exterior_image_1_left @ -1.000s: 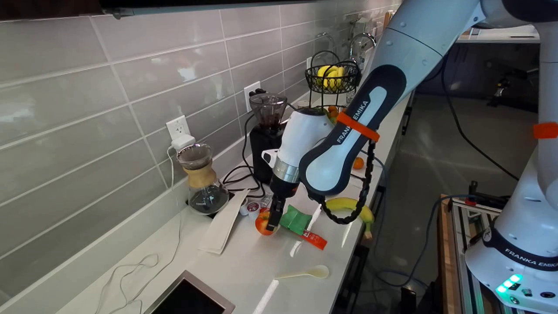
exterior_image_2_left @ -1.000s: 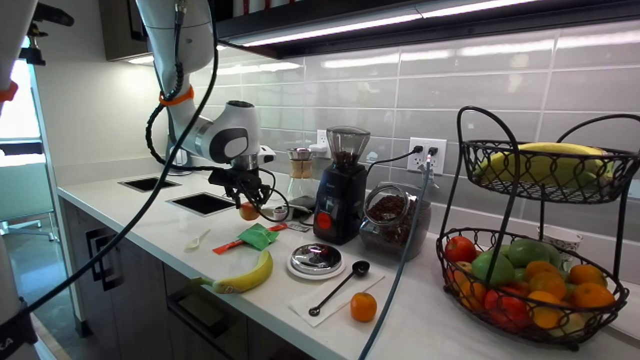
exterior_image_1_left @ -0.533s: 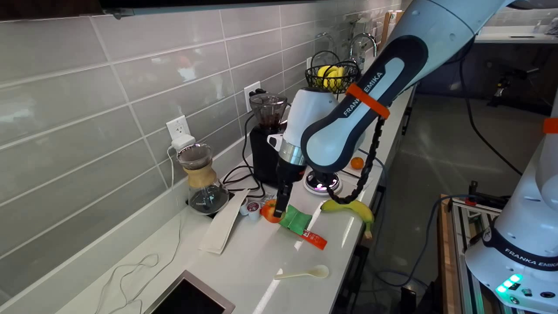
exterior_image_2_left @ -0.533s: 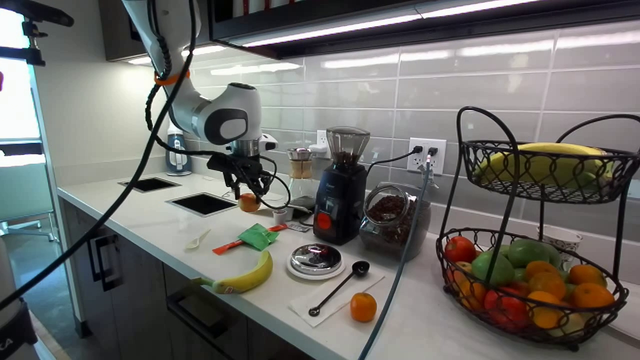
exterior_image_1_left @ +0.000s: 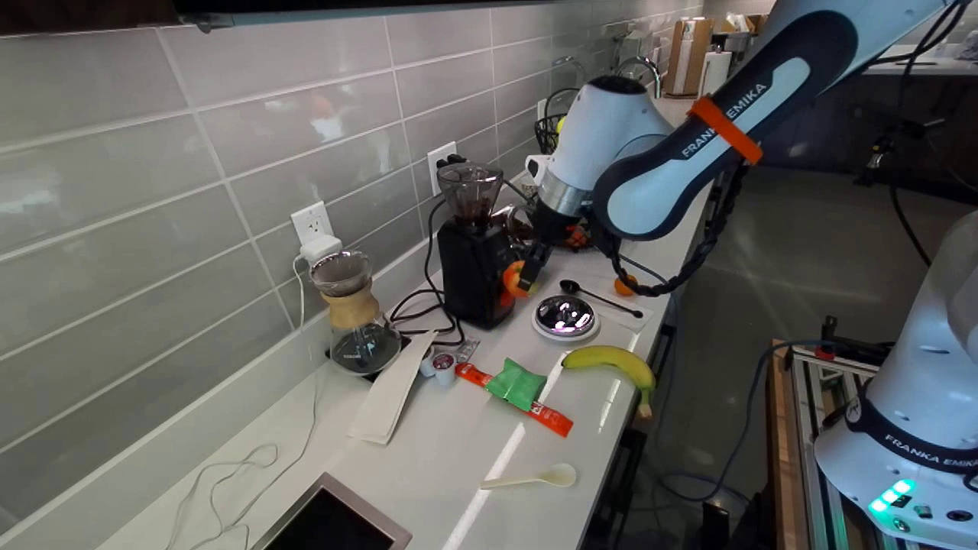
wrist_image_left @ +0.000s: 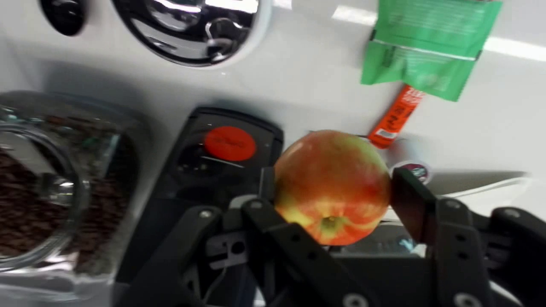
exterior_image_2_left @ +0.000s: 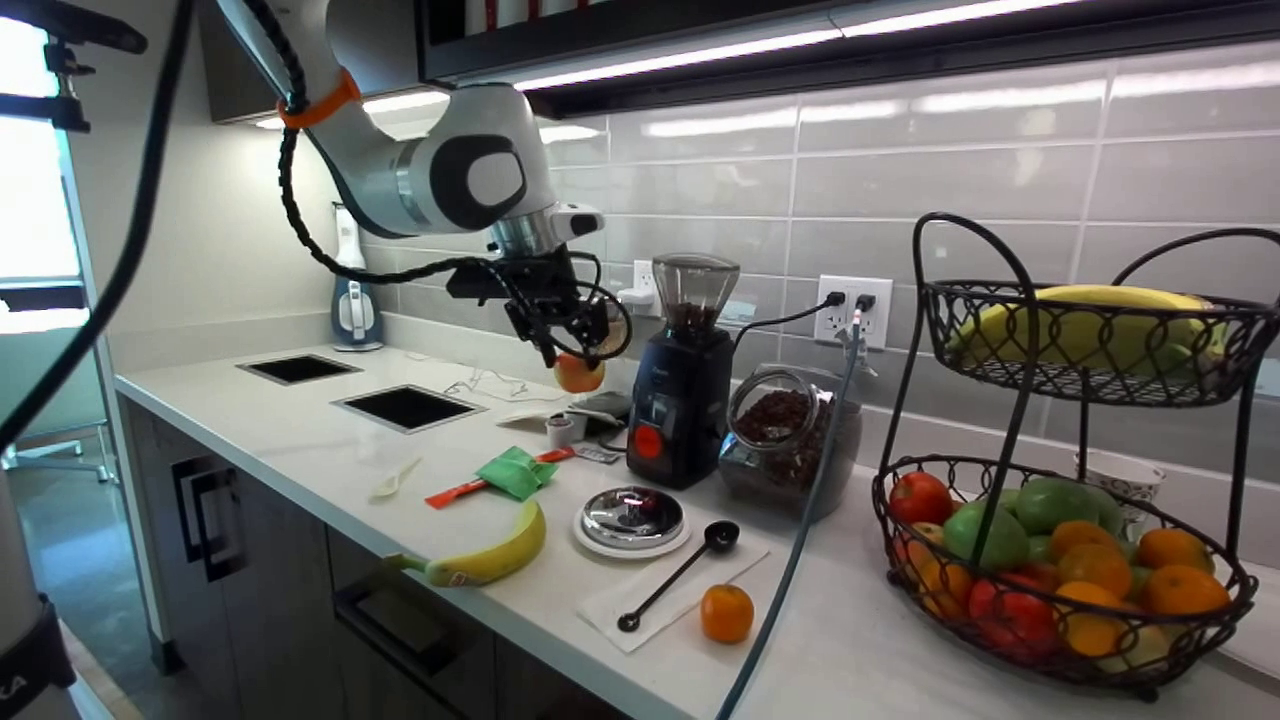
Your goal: Put the apple in the fruit rack at the bottom
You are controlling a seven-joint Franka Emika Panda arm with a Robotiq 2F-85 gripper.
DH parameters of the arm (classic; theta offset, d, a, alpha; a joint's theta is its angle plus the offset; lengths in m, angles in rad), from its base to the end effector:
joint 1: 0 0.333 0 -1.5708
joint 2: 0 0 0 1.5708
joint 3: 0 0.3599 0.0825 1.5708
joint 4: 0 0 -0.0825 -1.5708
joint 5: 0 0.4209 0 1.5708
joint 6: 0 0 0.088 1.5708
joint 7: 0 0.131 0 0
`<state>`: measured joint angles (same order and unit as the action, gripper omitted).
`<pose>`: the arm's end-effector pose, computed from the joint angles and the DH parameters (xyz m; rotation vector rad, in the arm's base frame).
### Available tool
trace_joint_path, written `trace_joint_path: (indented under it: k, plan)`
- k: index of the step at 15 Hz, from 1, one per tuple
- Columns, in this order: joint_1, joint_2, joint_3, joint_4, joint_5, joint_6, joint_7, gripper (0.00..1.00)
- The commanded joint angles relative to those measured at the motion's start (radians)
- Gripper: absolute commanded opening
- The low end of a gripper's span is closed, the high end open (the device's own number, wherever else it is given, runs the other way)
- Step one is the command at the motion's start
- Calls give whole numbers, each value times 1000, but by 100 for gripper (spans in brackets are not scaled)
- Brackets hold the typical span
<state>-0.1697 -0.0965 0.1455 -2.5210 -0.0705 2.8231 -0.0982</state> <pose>0.5180 -0.0097 0.3489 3.0025 0.2085 0.5997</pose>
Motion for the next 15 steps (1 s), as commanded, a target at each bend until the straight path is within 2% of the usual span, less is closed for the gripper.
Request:
trace_joint_path:
  k: [1,3,4,6,9,10,11,12,13,15]
  plan:
    - [-111,-122,4,-77,-206,-32,249,43]
    - [-178,-167,20,-109,-282,-33,375,43]
    - [-81,-94,-52,-61,-225,-7,266,68]
    - [-124,-125,-43,-83,-269,-8,328,68]
    - [-132,-140,-32,-96,-272,-8,347,68]
    - [-132,-141,-30,-97,-272,-8,350,43]
    - [-144,-131,-29,-84,-289,-11,372,43]
    - [-172,-127,-26,-66,-322,-14,417,43]
    - [-238,-124,9,-51,-348,-8,459,43]
    - [-305,-119,16,-15,-418,-14,563,43]
